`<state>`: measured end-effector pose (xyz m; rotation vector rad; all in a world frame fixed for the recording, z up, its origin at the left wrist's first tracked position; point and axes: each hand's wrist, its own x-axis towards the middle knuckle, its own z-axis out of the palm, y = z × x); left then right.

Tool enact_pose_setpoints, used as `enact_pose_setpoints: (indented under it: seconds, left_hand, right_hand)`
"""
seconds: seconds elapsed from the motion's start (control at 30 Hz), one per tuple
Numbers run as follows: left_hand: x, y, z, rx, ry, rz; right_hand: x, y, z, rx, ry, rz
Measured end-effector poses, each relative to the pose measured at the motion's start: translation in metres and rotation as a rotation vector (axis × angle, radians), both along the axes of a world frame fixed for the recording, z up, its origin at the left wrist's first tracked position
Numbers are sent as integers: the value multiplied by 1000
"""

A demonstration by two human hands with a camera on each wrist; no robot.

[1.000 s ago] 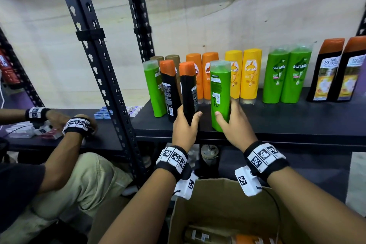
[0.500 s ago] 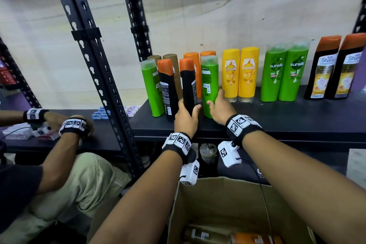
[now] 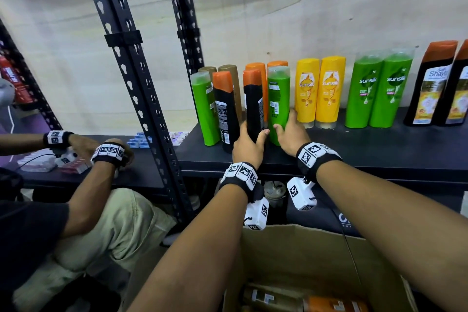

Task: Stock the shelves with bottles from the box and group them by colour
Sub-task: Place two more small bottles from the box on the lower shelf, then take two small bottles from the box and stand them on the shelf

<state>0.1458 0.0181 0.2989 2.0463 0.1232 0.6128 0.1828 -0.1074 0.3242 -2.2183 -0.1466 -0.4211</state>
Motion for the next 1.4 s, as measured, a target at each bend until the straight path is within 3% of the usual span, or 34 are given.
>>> enact_pose_setpoints:
  seconds: [0.47, 0.73, 0.97, 1.07, 1.13, 1.3, 1.4]
  left_hand:
    - [-19, -2, -16, 71, -79, 58]
    - [-35, -7, -18, 87, -167, 49]
    - [-63, -7, -30, 163, -366, 44]
    - [-73, -13, -43, 256, -372, 34]
    - [-77, -18, -55, 349, -306, 17]
    - [-77, -22, -102, 524, 171, -98]
    - [-79, -19, -131, 565, 360, -164]
  right_hand:
    - [-11, -11, -13, 0, 54, -27]
    - [-28, -25, -16, -22, 67, 119]
    - [-75, -50, -18, -174, -165, 222]
    - [-96, -58, -22, -300, -199, 255]
    - [-106, -61, -28, -356, -145, 269]
    - [-118, -68, -64, -450, 101, 258]
    - [-124, -72, -94, -482, 274, 261]
